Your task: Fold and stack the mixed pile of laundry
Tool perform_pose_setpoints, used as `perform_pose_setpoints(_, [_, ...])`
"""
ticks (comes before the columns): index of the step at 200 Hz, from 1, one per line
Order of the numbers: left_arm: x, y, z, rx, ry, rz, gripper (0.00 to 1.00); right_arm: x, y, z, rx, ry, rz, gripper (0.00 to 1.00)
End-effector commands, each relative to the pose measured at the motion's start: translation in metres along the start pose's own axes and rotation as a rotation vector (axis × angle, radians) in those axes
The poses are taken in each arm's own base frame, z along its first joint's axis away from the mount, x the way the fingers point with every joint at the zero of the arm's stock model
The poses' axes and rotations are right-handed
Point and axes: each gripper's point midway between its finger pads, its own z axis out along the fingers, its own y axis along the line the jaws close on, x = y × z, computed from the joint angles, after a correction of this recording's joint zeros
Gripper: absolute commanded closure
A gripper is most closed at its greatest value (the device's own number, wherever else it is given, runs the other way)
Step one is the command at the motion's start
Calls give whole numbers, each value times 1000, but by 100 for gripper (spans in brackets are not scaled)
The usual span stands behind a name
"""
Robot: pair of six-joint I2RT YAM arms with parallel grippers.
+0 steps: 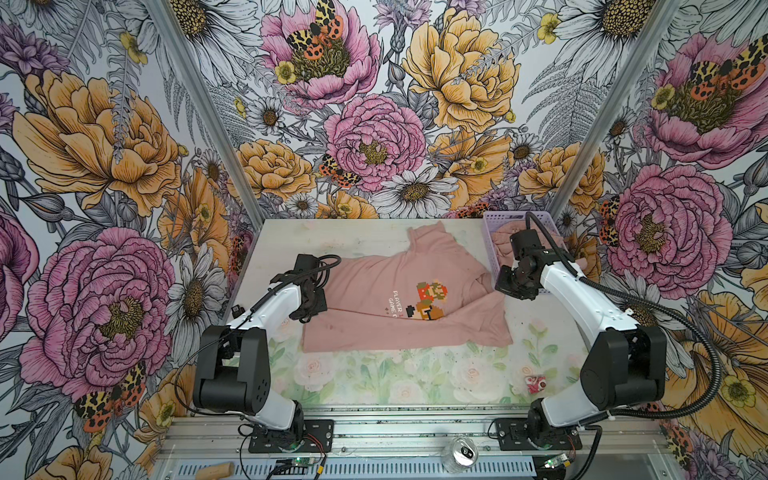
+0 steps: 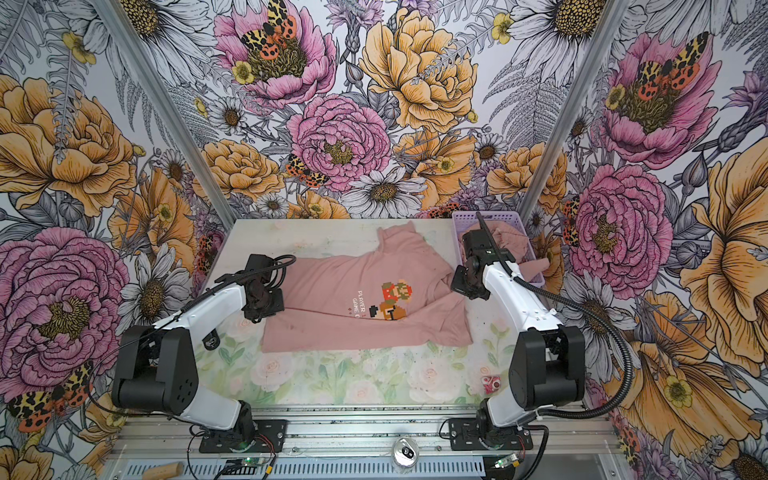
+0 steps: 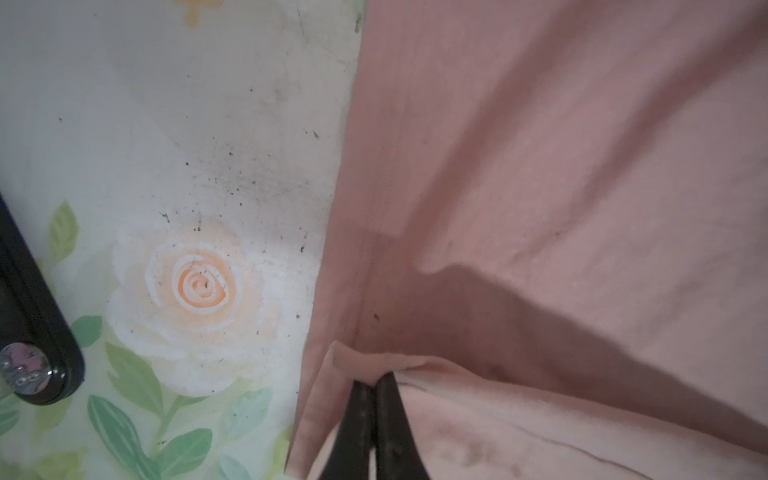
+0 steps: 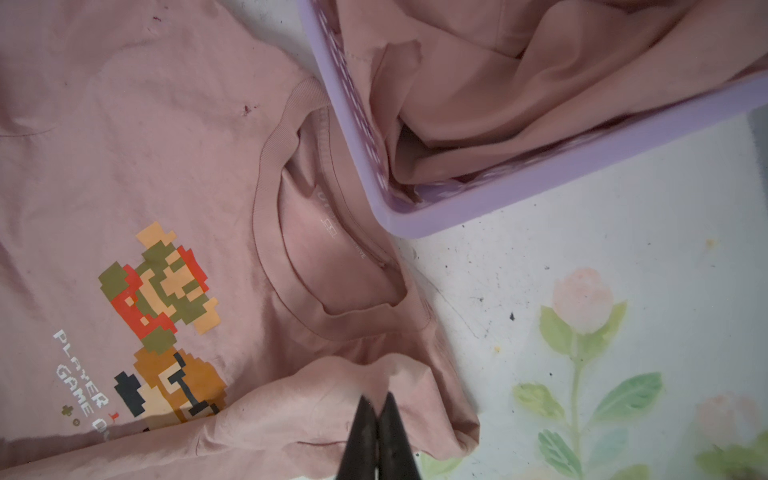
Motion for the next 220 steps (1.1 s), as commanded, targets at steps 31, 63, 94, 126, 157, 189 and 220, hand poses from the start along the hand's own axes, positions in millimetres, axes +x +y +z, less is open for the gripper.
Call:
perform_pose_setpoints(31, [-9, 3, 3, -8, -17, -2, 100, -34, 19, 6, -31, -82, -42, 100])
perform_pose_setpoints(63, [-14, 7, 3, -24, -26, -1, 100, -36, 24, 12, -31, -81, -55, 100])
perform_pose_setpoints(94, [-12, 11, 10, -38, -3, 2, 100, -38, 27, 20, -29, -72, -67, 100])
perform_pose_setpoints(126, [-8, 13, 18, -46, 21, 2, 100, -40, 33, 31, -26, -55, -88, 100])
perform_pose_setpoints(157, [-9, 15, 23, -57, 27, 0, 100, -44, 41, 41, -28, -48, -103, 100])
perform_pose_setpoints(189, [-10, 14, 29, -59, 45, -2, 100, -53, 52, 56, -27, -41, -119, 100])
perform_pose_setpoints(220, [-8, 14, 33, -64, 58, 0, 97, -58, 63, 70, -36, -27, -138, 100])
